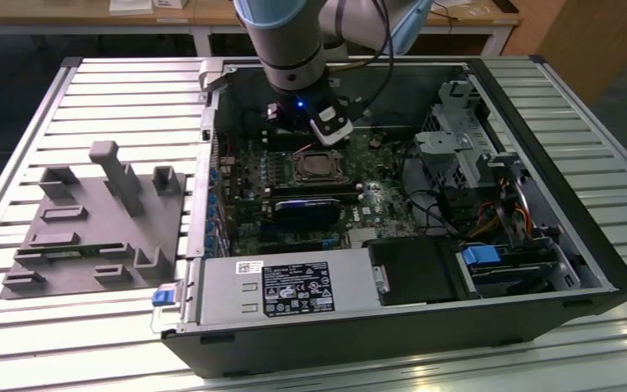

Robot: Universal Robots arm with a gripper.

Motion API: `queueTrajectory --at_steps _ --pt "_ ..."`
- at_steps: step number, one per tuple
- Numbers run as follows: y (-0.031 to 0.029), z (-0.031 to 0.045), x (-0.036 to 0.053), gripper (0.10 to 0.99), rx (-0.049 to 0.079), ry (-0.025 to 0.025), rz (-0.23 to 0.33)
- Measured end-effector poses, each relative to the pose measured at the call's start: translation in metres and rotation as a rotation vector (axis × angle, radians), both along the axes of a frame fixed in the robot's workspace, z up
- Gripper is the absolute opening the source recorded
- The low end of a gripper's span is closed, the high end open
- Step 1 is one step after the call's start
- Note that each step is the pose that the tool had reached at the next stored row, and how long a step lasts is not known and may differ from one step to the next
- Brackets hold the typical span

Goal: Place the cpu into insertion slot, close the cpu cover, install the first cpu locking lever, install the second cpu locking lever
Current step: 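Install the first cpu locking lever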

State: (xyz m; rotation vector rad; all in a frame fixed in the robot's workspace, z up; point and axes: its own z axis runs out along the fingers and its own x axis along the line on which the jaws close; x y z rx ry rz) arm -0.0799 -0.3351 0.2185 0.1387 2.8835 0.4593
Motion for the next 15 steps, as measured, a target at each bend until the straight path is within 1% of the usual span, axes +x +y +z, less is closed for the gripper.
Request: queueTrajectory --at_steps 5,8,15 --pt "0.0005 -0.0024 0.0005 0.102 0.0 0.0001 0.0" --pt "0.0019 -0.0034 0.0012 0.102 0.0 0.0 0.0" --pt "0.0038 -0.004 0.0025 0.102 0.0 0.0 0.0"
